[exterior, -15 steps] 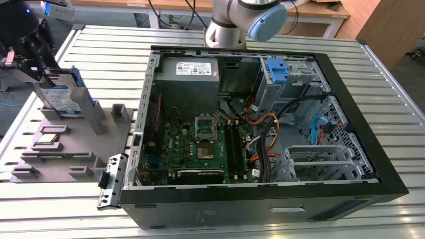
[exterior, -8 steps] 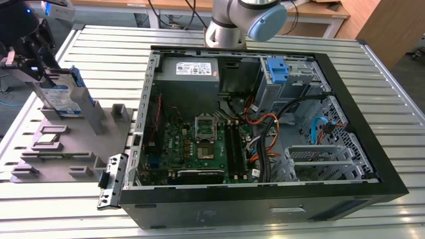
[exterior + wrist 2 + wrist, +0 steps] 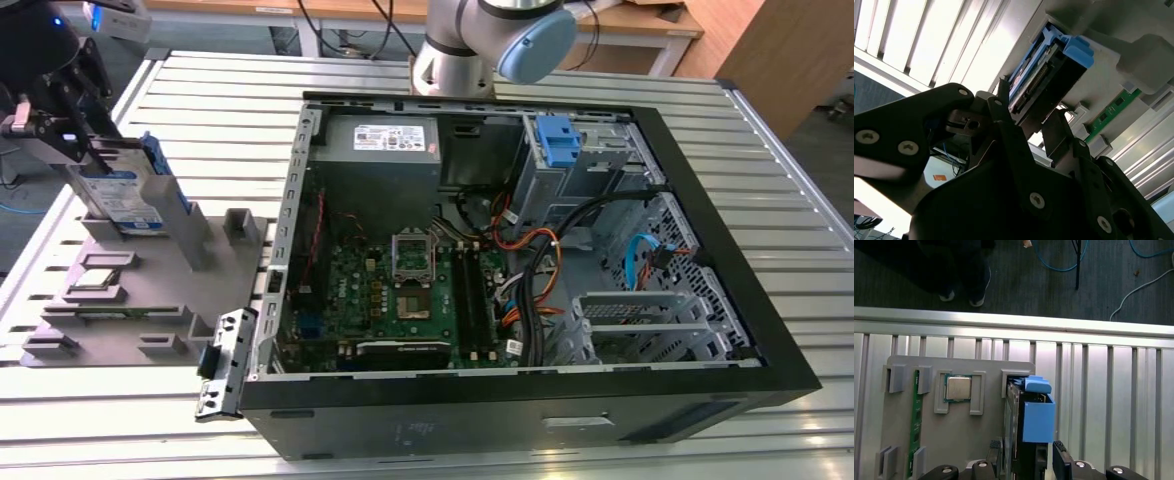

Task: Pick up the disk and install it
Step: 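Pick up the disk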

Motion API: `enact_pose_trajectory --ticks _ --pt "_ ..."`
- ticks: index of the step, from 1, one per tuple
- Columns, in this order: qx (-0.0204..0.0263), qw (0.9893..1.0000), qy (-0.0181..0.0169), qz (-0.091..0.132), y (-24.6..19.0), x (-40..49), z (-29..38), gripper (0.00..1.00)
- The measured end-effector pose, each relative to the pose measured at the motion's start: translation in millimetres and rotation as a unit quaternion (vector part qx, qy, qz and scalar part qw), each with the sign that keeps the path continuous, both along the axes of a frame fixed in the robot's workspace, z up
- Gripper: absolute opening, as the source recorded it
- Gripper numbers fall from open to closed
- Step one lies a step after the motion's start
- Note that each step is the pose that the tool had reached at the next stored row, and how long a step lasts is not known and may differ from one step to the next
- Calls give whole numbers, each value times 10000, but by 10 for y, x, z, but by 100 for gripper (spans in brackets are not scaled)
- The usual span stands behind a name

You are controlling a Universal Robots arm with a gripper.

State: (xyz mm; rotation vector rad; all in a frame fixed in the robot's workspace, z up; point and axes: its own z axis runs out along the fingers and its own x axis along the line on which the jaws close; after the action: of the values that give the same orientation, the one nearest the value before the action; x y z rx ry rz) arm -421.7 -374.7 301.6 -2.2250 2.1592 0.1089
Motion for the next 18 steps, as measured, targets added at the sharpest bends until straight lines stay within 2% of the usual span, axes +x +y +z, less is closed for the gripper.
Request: enact_pose_trajectory --ticks 18 --pt "0 10000 0 0 0 0 11 53"
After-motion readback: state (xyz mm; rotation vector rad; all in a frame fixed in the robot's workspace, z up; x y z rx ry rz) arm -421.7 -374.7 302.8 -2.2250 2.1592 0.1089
